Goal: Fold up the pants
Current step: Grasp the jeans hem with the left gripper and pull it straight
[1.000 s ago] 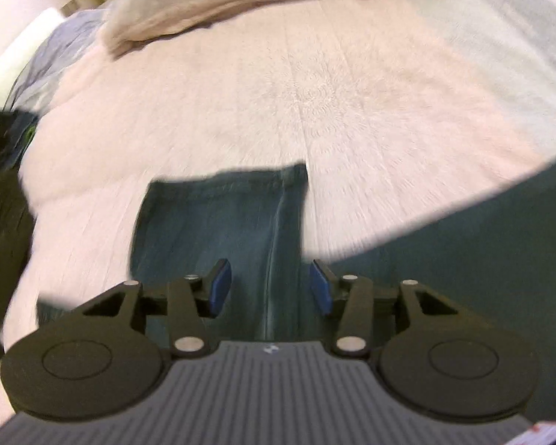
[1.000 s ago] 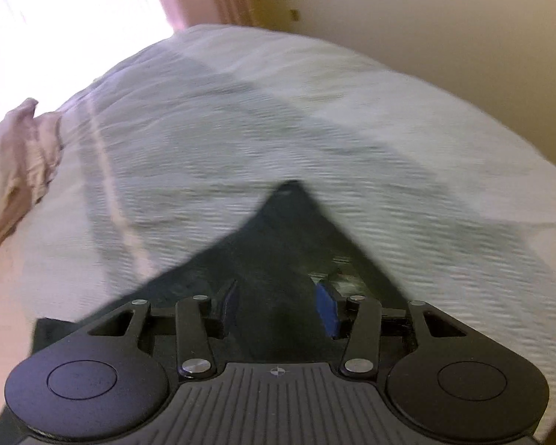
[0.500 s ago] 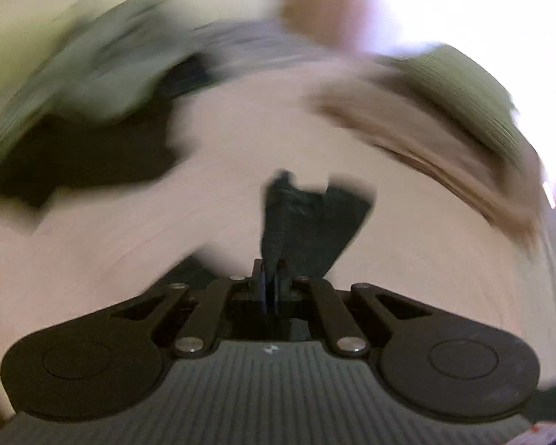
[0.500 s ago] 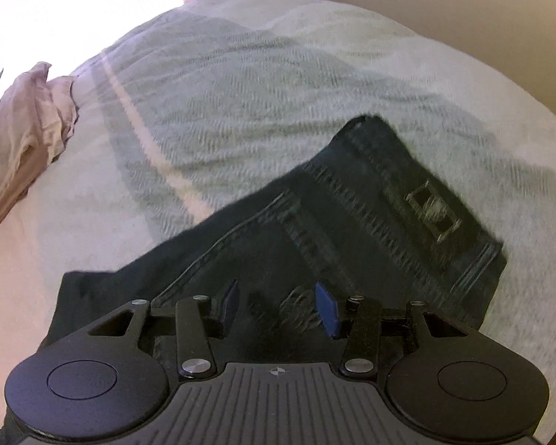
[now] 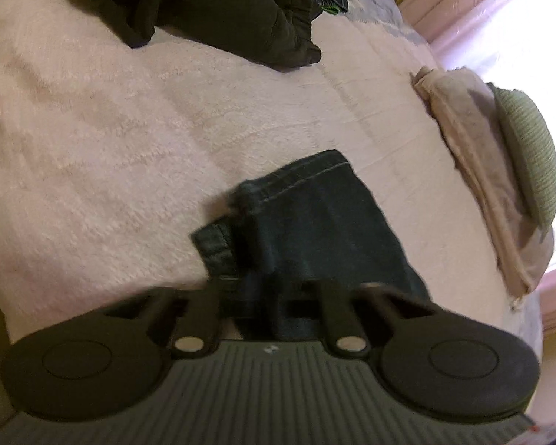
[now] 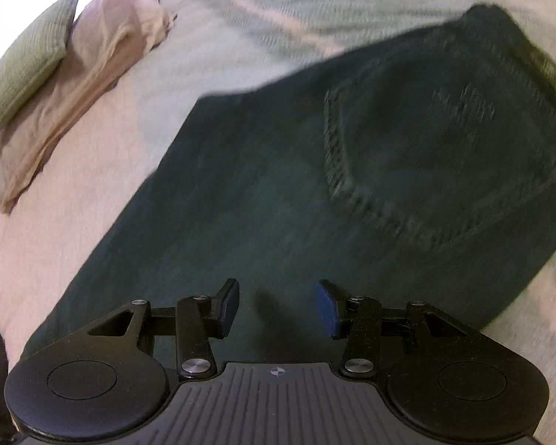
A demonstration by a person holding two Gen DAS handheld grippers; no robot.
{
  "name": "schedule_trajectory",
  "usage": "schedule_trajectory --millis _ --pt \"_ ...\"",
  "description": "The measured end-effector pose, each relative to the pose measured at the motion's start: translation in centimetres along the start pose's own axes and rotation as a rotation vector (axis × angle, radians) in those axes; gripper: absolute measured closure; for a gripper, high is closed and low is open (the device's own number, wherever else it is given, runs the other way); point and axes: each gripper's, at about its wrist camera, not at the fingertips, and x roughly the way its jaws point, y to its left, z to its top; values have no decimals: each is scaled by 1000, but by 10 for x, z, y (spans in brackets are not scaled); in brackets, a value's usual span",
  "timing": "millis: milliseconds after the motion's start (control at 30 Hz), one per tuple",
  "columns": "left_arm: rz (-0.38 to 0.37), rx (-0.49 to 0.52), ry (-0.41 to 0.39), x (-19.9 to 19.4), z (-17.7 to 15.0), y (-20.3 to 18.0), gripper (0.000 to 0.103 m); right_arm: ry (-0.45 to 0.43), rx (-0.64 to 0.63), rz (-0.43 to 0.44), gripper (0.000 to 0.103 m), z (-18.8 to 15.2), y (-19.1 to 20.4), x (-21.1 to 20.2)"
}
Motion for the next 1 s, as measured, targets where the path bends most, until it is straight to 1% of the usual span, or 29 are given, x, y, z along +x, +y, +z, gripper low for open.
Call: schedule_trajectory --millis 67,100,133,167,200,267,300,333,367,467,533,600,700,767,867,900,933,1000 --pt "-42 31 -25 -8 0 -3 101 5 1 -2 60 -7 5 1" --pt "-32 74 -20 -10 -1 -3 100 -1 2 2 60 -9 6 0" --pt "-2 113 3 -6 -2 -1 98 -8 5 6 60 -11 6 -1" --pt "25 128 26 -2 -4 2 97 -11 12 6 60 -12 5 -1" --pt "34 139 42 2 -3 5 95 -9 22 6 60 -14 4 -2" --pt "36 191 31 -3 -2 -1 93 1 46 16 60 -18 3 -5" --pt "49 233 10 -8 -3 -6 93 7 58 34 60 -22 2 -8" --pt "64 258 0 -11 -5 -10 88 17 73 64 60 -27 2 -11" --pt "63 274 4 -13 -5 -12 88 27 88 93 60 -30 2 -14" --pt "51 256 47 -8 -7 -10 88 74 167 187 60 -48 0 -17" --pt "51 240 58 -6 -9 -9 88 91 250 217 60 -61 -6 -18" --pt "54 235 64 -4 -10 -8 88 98 367 240 60 -74 -21 -18" --pt "59 246 68 -3 -11 -8 88 90 496 262 60 -84 -40 -21" --pt "62 252 72 -3 -11 -8 88 81 528 256 60 -84 -47 -24" --pt "63 267 72 -3 -11 -8 88 62 540 268 62 -85 -54 -30" --pt "73 291 74 -1 -12 -9 83 56 545 276 63 -84 -54 -28" --pt "92 339 75 -1 -14 -10 80 58 546 268 64 -83 -55 -26" --pt "132 438 71 -7 -14 -12 79 90 498 164 69 -78 -54 -23"
